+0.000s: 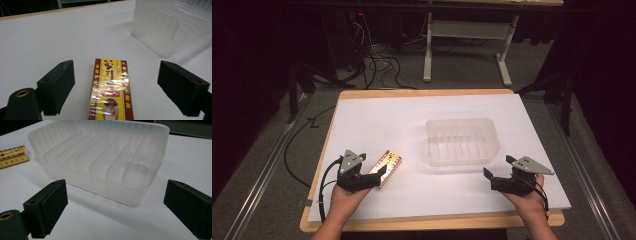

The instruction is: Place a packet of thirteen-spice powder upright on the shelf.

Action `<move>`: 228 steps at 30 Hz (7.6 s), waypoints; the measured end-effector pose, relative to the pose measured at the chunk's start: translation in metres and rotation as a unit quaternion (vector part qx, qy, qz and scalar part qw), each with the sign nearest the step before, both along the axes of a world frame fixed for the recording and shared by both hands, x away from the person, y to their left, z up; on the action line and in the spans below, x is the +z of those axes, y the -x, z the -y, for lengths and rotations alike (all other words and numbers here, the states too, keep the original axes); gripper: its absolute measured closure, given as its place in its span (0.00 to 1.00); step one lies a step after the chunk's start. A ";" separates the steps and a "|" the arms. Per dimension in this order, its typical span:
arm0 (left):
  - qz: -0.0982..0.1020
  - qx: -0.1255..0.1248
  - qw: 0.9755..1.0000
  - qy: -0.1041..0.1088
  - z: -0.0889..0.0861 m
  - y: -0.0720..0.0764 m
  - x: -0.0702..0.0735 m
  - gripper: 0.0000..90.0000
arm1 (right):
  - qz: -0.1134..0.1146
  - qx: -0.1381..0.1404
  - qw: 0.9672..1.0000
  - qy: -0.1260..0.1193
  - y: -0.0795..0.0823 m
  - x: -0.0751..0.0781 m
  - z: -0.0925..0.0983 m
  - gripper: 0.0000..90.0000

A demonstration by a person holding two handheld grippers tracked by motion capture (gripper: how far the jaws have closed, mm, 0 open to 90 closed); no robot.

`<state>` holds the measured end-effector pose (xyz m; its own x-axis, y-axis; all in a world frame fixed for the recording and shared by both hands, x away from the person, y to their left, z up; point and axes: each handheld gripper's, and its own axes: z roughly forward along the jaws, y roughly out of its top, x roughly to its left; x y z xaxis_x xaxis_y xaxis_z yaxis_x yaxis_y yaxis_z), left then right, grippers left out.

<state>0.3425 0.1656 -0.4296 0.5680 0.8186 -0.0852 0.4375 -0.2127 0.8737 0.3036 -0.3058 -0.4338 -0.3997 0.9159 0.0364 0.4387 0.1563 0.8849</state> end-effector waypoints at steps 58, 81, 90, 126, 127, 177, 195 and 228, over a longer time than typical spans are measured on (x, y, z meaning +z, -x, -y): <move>-0.170 -0.048 0.962 -0.208 0.040 -0.052 0.002 0.13 | -0.042 0.009 0.999 -0.024 0.002 -0.014 0.027 0.18; -0.259 -0.074 0.913 -0.307 0.057 -0.069 0.000 0.11 | -0.051 0.014 0.998 -0.028 0.001 -0.016 0.026 0.18; -0.312 -0.082 0.889 -0.325 0.060 -0.080 -0.010 0.15 | -0.055 0.013 0.998 -0.028 0.001 -0.016 0.027 0.18; -0.288 -0.097 0.910 -0.283 0.054 -0.070 0.000 0.36 | -0.057 0.012 0.998 -0.033 0.000 -0.017 0.028 0.18; -0.284 -0.100 0.912 -0.279 0.054 -0.068 0.001 0.36 | -0.058 0.011 0.998 -0.034 0.000 -0.017 0.028 0.18; -0.081 -0.105 0.991 -0.027 0.043 -0.015 -0.002 0.36 | -0.021 0.013 1.000 -0.020 0.004 -0.011 0.021 0.06; 0.001 -0.118 0.993 -0.013 0.084 -0.005 0.007 0.36 | -0.020 0.020 0.999 -0.030 0.006 -0.003 0.008 0.06; 0.045 -0.102 0.994 0.006 0.082 0.014 0.003 0.36 | 0.023 0.090 0.995 -0.035 -0.029 0.038 -0.096 0.04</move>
